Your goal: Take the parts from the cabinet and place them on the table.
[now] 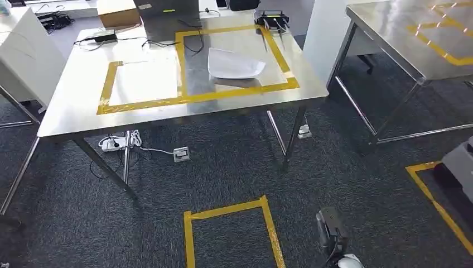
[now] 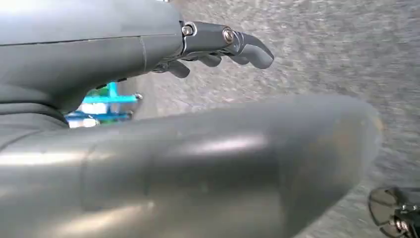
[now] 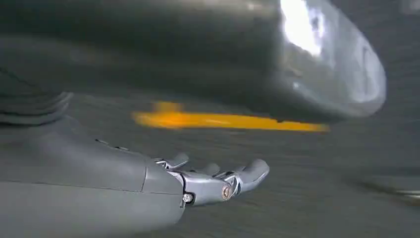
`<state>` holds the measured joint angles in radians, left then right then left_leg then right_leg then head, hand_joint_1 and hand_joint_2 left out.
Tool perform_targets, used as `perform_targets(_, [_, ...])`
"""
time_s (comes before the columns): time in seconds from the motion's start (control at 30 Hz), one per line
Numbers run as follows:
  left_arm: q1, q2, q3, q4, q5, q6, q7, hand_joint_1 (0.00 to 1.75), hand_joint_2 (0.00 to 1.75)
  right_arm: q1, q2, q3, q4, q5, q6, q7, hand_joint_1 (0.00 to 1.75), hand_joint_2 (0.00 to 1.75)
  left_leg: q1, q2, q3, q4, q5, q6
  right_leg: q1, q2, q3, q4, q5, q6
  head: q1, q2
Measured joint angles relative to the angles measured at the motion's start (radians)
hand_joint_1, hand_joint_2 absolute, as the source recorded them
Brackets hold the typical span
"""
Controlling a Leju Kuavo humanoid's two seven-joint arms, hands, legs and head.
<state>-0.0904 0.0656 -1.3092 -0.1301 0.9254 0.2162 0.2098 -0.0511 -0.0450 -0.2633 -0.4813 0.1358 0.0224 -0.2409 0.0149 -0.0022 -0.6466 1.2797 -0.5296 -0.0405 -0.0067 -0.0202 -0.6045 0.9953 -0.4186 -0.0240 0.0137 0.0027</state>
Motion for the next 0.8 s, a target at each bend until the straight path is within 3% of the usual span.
perform_targets(0.03, [-0.001,0.001,-0.001,0.0,-0.008,-0.017,0.009,0.0,0.0,0.003,0.001,-0.008,0.04,0.003,-0.016,0.058,0.0,0.0,0.005,0.0,0.055,-0.064,0.024,-0.005,-0.005,0.001,-0.018,0.011,0.006,0.006,0.0,0.0])
perform_targets(0.07, [-0.003,0.001,-0.003,-0.002,-0.014,-0.034,0.019,0.0,0.0,0.007,0.002,-0.016,0.077,0.01,-0.036,0.12,0.0,0.0,0.011,-0.002,0.127,-0.155,0.015,-0.011,-0.009,0.002,-0.035,0.023,0.013,0.014,0.0,0.0])
perform_targets(0.1, [-0.009,-0.004,-0.007,-0.007,-0.02,-0.047,0.025,0.0,0.0,0.013,0.002,-0.022,0.108,0.013,-0.06,0.189,0.0,0.0,0.006,-0.01,0.183,-0.242,-0.036,-0.016,-0.007,0.004,-0.05,0.034,0.017,0.021,-0.002,0.0])
perform_targets(0.13, [-0.01,-0.004,-0.008,-0.007,-0.024,-0.053,0.029,0.0,0.0,0.02,0.003,-0.028,0.135,0.017,-0.084,0.248,0.0,0.0,-0.002,-0.018,0.17,-0.239,-0.035,0.01,-0.006,0.004,-0.05,0.036,0.026,0.03,0.004,0.0])
perform_targets(0.23, [-0.008,-0.012,-0.014,-0.01,-0.007,-0.053,0.018,0.0,0.0,0.035,0.006,-0.045,0.198,0.006,-0.142,0.37,0.0,0.0,-0.004,-0.011,0.146,-0.244,-0.019,0.039,-0.012,0.008,-0.057,0.026,0.058,0.05,0.002,0.0])
perform_targets(0.27, [-0.012,-0.015,-0.014,-0.01,-0.001,-0.051,0.014,0.0,0.0,0.04,0.008,-0.056,0.215,-0.003,-0.152,0.386,0.0,1.75,-0.002,-0.003,0.132,-0.245,-0.006,0.051,-0.015,0.012,-0.069,0.037,0.038,0.055,0.003,0.0])
perform_targets(0.33, [-0.012,-0.021,-0.014,-0.011,0.002,-0.05,0.011,0.0,0.0,0.049,0.013,-0.075,0.234,-0.023,-0.163,0.4,0.0,1.75,-0.003,0.001,0.1,-0.245,0.02,0.061,-0.014,0.013,-0.101,0.14,-0.105,0.058,0.003,0.0])
perform_targets(0.37, [-0.012,-0.022,-0.014,-0.011,0.002,-0.051,0.013,0.0,0.0,0.049,0.016,-0.083,0.241,-0.028,-0.164,0.4,0.0,1.75,-0.005,0.005,0.085,-0.245,0.032,0.063,-0.012,0.014,-0.115,0.214,-0.162,0.059,0.004,0.0])
perform_targets(0.4, [-0.012,-0.022,-0.014,-0.011,0.0,-0.055,0.021,0.0,0.0,0.048,0.017,-0.092,0.248,-0.036,-0.164,0.396,0.0,1.75,-0.008,0.008,0.074,-0.244,0.045,0.065,-0.011,0.014,-0.125,0.283,-0.199,0.059,0.005,0.0])
perform_targets(0.43, [-0.012,-0.023,-0.014,-0.011,-0.008,-0.063,0.029,0.0,0.0,0.047,0.019,-0.102,0.252,-0.044,-0.163,0.392,0.0,1.75,-0.01,0.009,0.056,-0.242,0.058,0.066,-0.01,0.014,-0.122,0.33,-0.205,0.057,0.005,0.0])
perform_targets(0.47, [-0.012,-0.023,-0.014,-0.011,-0.018,-0.074,0.042,0.0,0.0,0.047,0.023,-0.113,0.256,-0.046,-0.159,0.387,0.0,1.75,-0.013,0.009,0.037,-0.24,0.072,0.066,-0.008,0.014,-0.099,0.338,-0.177,0.053,0.005,0.0])
perform_targets(0.5, [-0.012,-0.024,-0.016,-0.011,-0.028,-0.081,0.053,0.0,0.0,0.047,0.027,-0.12,0.258,-0.046,-0.15,0.381,0.0,1.75,-0.014,0.01,0.021,-0.237,0.083,0.064,-0.006,0.015,-0.056,0.305,-0.14,0.048,0.005,0.0])
perform_targets(0.53, [-0.013,-0.024,-0.022,-0.011,-0.032,-0.085,0.059,0.0,0.0,0.046,0.03,-0.124,0.26,-0.044,-0.144,0.374,0.0,1.75,-0.015,0.01,0.007,-0.236,0.094,0.062,-0.003,0.015,0.006,0.235,-0.108,0.041,0.005,0.0])
perform_targets(0.57, [-0.015,-0.024,-0.026,-0.011,-0.035,-0.087,0.061,0.0,0.0,0.043,0.034,-0.126,0.26,-0.042,-0.141,0.365,0.0,1.75,-0.015,0.009,-0.002,-0.236,0.104,0.059,0.001,0.016,0.077,0.145,-0.102,0.032,0.005,0.0])
perform_targets(0.6, [-0.018,-0.026,-0.027,-0.012,-0.035,-0.085,0.059,0.0,0.0,0.037,0.035,-0.127,0.26,-0.037,-0.14,0.358,0.0,1.75,-0.015,0.01,-0.007,-0.234,0.114,0.055,0.006,0.017,0.139,0.047,-0.147,0.019,0.005,0.0])
perform_targets(0.63, [-0.018,-0.024,-0.027,-0.012,-0.028,-0.077,0.048,0.0,0.0,0.033,0.037,-0.129,0.261,-0.034,-0.141,0.349,0.0,1.75,-0.017,0.011,-0.009,-0.236,0.123,0.048,0.01,0.017,0.162,0.003,-0.156,0.02,0.002,0.0])
perform_targets(0.73, [-0.022,-0.018,-0.027,-0.011,-0.016,-0.062,0.018,0.0,0.0,0.025,0.045,-0.133,0.268,-0.024,-0.171,0.357,0.0,1.75,-0.011,0.012,-0.008,-0.255,0.159,0.028,0.016,0.018,0.137,0.0,-0.129,0.004,0.006,0.0])
perform_targets(0.77, [-0.024,-0.01,-0.028,-0.01,-0.011,-0.059,0.015,0.0,0.0,0.022,0.051,-0.133,0.274,-0.018,-0.18,0.361,0.0,1.75,-0.01,0.01,-0.013,-0.251,0.153,0.021,0.006,0.011,0.131,-0.011,-0.11,-0.005,0.006,0.0])
perform_targets(0.8, [-0.025,-0.008,-0.028,-0.01,-0.006,-0.059,0.011,0.0,0.0,0.019,0.052,-0.133,0.275,-0.005,-0.191,0.367,0.0,1.75,-0.01,0.006,-0.027,-0.231,0.107,0.016,0.007,0.01,0.119,-0.012,-0.099,-0.015,0.006,0.0])
